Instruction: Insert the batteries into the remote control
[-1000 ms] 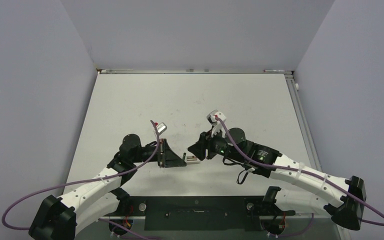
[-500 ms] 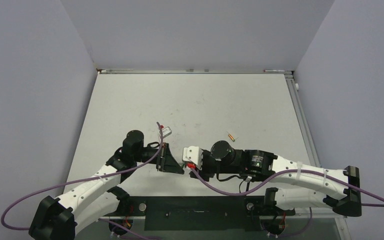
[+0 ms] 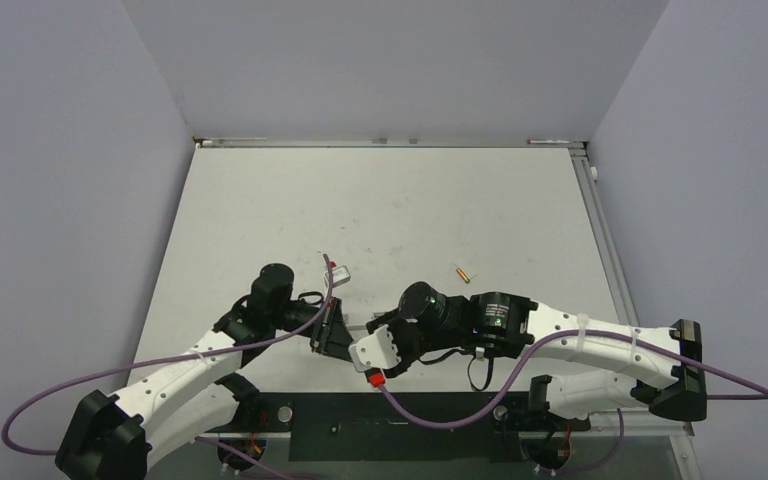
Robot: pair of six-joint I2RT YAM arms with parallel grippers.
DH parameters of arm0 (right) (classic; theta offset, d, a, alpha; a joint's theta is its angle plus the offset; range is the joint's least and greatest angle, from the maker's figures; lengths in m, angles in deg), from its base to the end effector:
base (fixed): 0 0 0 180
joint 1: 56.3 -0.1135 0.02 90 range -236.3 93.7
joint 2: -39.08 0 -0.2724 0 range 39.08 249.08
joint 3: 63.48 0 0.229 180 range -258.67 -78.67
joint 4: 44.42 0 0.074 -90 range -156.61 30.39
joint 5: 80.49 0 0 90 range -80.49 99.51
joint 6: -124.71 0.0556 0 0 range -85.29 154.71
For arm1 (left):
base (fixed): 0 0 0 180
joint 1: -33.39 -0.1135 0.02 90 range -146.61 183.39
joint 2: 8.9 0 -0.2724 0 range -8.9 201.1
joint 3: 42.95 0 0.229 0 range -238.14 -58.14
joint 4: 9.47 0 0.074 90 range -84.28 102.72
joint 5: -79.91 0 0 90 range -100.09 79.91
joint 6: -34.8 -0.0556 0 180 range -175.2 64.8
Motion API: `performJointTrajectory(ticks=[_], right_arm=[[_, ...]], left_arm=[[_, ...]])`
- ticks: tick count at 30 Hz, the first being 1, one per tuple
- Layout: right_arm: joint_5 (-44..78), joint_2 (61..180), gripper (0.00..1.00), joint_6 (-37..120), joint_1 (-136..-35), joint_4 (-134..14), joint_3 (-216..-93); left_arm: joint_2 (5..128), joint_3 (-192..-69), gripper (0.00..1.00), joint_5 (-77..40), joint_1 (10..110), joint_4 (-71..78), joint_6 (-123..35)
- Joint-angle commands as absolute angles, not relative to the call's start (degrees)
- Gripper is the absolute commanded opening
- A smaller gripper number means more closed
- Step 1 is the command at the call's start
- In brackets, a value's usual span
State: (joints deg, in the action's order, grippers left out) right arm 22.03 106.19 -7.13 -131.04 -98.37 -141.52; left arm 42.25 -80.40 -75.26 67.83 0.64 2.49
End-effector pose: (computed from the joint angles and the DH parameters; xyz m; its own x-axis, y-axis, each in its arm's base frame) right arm 0.0496 0.2276 0.3204 0.5223 -0.5598 -0.6433 -0.8525 -0.3615 -0.3775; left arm 0.1040 -0.1325 0.2321 -0.9574 0.2262 -0.1794 0.2116 0.1271 -0.9691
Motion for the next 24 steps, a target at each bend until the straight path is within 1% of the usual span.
performJointTrajectory(ticks=[1, 9, 17, 20, 24], right_arm=[[24.93, 108.01, 0.4, -13.18, -132.22, -99.33, -145.8], [24.98, 111.23, 0.37, -14.76, -133.89, -99.58, -146.85], [24.2, 113.37, 0.31, -15.38, -135.54, -99.71, -147.61], [23.7, 113.98, 0.26, -15.53, -135.88, -99.58, -147.75], [23.32, 114.72, 0.25, -15.8, -136.01, -100.12, -148.01]], left_arm=[[41.93, -82.4, 0.0, -76.81, 68.62, 0.36, 0.8], [42.12, -82.79, 0.0, -76.71, 69.49, 1.27, -0.05], [42.16, -82.93, 0.0, -76.63, 70.12, 1.72, -0.49], [42.24, -83.0, 0.0, -76.63, 70.37, 1.69, -0.69], [42.25, -83.17, 0.0, -76.71, 70.69, 1.78, -0.8]])
